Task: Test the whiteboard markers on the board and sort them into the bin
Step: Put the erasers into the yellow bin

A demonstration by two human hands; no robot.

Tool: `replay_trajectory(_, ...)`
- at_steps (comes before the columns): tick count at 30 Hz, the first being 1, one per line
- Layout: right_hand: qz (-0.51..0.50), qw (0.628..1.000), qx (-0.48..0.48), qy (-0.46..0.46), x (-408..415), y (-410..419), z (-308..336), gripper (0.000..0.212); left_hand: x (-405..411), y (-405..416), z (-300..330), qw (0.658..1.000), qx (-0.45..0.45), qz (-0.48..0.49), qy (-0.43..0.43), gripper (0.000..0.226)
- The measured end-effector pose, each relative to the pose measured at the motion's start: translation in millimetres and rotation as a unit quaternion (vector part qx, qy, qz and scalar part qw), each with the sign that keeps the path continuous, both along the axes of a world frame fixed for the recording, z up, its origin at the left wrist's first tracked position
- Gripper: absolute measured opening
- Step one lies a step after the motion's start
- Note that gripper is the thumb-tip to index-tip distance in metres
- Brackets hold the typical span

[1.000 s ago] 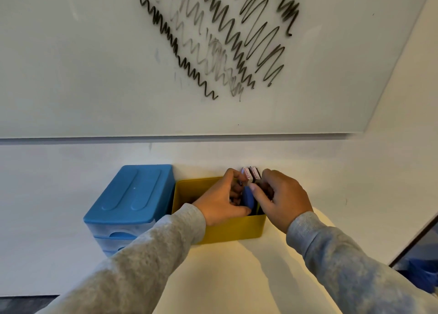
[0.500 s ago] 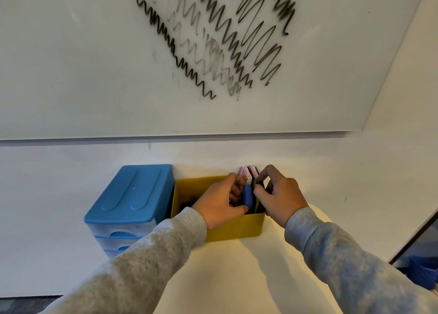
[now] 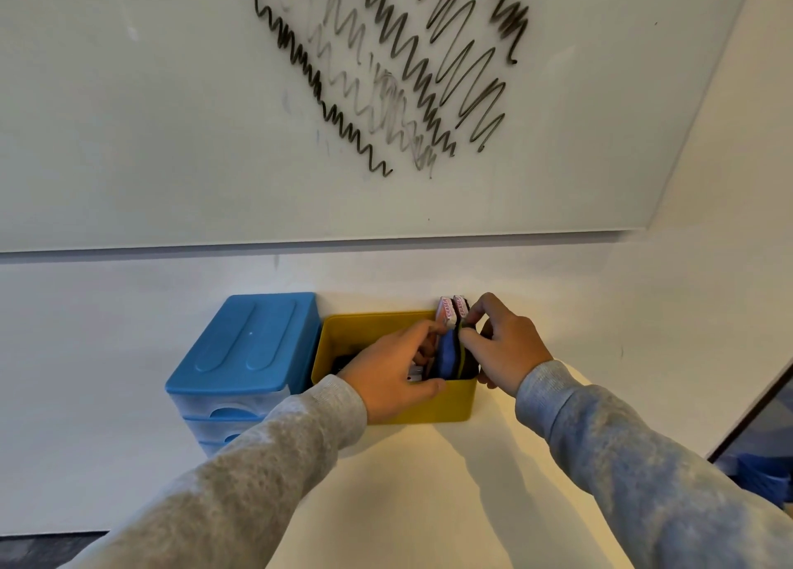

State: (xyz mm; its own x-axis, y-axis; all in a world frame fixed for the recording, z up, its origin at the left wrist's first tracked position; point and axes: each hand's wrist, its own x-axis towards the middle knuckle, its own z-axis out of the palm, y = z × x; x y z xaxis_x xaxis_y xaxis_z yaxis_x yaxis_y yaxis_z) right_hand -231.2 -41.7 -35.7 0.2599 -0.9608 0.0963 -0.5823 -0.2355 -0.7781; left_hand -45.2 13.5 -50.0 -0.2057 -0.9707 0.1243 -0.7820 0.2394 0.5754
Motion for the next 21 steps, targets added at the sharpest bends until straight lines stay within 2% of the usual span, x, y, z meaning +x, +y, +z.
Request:
replay_trajectory(6, -0.009, 1.0, 0.0, -0.006, -1, 0, -10, 0.015, 9, 10, -6, 0.999, -0.026, 0.018, -0.027, 0.057)
replay_trajectory(12, -0.031, 0.996, 0.02, -0.077, 2, 3, -25, 0.022, 11, 13, -14, 0.999, -0.032, 0.028, -0.031, 0.054)
replay_trajectory(16, -0.037, 0.993, 0.024, -0.109, 6, 2, -36, 0.021, 8, 11, -19, 0.996, -0.045, 0.042, -0.065, 0.052)
replay_trajectory(21, -0.041, 0.987, 0.061, -0.142, 9, 3, -40, 0.042, 4, 13, -18, 0.994, -0.063, 0.05, -0.078, 0.051)
